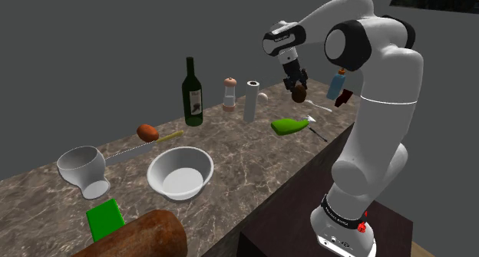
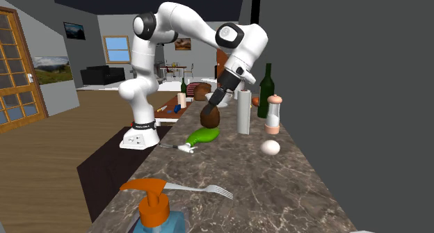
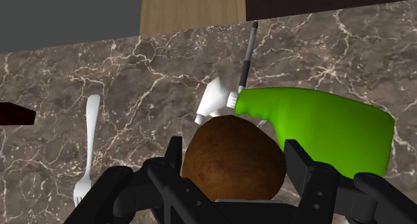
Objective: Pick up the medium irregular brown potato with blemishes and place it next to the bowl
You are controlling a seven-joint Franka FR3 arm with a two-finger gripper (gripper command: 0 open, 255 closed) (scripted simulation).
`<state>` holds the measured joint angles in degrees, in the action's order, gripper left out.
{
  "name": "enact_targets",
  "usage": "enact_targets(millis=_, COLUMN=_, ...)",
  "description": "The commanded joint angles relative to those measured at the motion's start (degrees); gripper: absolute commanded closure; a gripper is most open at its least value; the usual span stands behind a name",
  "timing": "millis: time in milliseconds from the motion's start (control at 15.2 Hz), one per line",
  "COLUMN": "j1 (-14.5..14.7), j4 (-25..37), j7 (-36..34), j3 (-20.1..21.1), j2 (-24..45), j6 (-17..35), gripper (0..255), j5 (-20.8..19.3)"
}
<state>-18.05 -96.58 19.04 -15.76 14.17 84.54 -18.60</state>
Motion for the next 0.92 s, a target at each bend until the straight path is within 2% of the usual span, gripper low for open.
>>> enact_targets(millis=0, j1=0.01, j4=1.19, j7=0.45, j3=-0.05, j2=-0.15, j6=-1.28, gripper=255, j5=-0.09)
enact_targets(millis=198, j1=0.09, j4=2.98, j7=1.09, j3=-0.08, j2=-0.46, j6=-3.27, gripper=255, j5=-0.24)
enact_targets(millis=858, j1=6.68, j4=-16.09, j7=-11.48, j3=5.01, j2=-16.48, j6=-3.88, gripper=255, j5=1.43)
